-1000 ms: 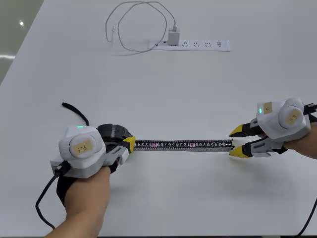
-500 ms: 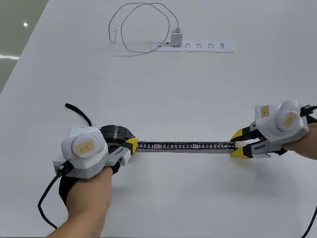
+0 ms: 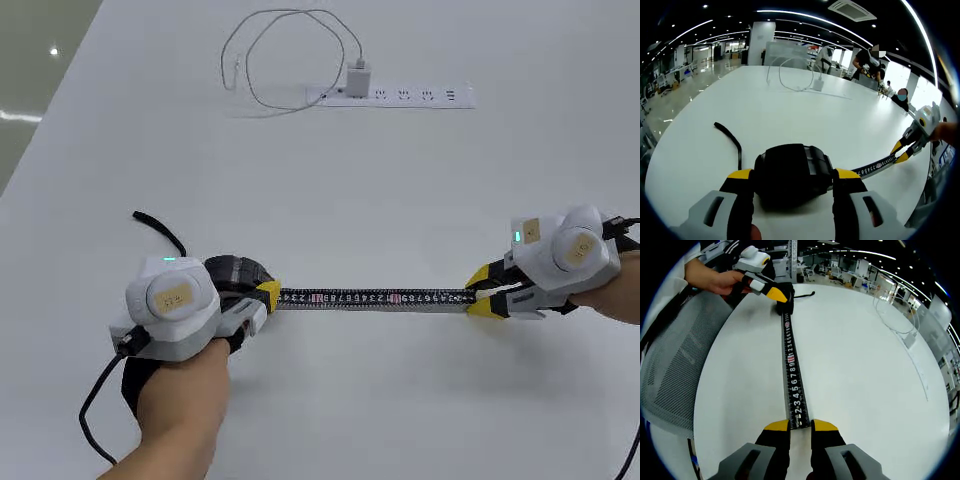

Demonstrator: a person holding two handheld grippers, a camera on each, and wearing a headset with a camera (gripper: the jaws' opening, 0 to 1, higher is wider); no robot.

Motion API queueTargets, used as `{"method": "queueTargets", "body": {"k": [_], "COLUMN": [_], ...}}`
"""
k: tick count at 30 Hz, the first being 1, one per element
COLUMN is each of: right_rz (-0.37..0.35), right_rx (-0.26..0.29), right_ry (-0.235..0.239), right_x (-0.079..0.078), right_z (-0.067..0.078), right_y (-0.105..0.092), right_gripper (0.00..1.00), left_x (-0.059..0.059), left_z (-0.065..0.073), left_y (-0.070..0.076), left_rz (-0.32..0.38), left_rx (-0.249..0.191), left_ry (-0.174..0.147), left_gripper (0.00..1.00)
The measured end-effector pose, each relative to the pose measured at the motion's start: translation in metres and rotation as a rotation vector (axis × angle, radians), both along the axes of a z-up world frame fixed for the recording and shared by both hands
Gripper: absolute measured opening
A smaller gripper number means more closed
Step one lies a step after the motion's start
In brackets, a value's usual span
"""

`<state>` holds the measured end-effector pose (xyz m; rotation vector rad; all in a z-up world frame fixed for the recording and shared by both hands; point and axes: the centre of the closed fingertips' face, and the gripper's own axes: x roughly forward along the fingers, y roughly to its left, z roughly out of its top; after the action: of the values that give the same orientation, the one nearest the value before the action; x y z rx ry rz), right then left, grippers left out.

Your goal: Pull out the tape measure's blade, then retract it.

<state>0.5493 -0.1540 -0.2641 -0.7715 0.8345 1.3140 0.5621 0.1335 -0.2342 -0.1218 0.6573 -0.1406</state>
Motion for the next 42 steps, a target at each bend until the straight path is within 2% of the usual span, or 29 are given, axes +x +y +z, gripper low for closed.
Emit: {"method": "queueTargets", "body": {"k": [8,15,18,30,42], "right_rz": [-0.005,-0.007,-0.005,0.002,0.017], "right_rx": [0.000,0.002,0.004,-0.004,0.009], "right_ry": [0.001,0.007,0.008,0.010,0.007], "right_x": [0.000,0.000,0.000,-0.001,-0.001], "right_z": [0.000,0.000,0.000,0.000,0.000], "right_y": [0.000,0.000,0.000,0.001,0.014], "right_gripper": [0.11,0.10,0.10,0.10,0.10], "left_x": [0.000,0.000,-0.001,-0.002,-0.003], "left_z": [0.000,0.000,0.000,-0.001,0.001], "left_y": [0.000,-0.001,-0.001,-0.001,-0.001], "left_rz": [-0.013,-0.019,-0.022,-0.026,-0.034], "left_rx": [0.012,0.017,0.022,0.014,-0.001], "left_ry": [0.013,0.010,0.031,0.029,0.020], "left_gripper": [0.59,0.58,0.56,0.56,0.56]}}
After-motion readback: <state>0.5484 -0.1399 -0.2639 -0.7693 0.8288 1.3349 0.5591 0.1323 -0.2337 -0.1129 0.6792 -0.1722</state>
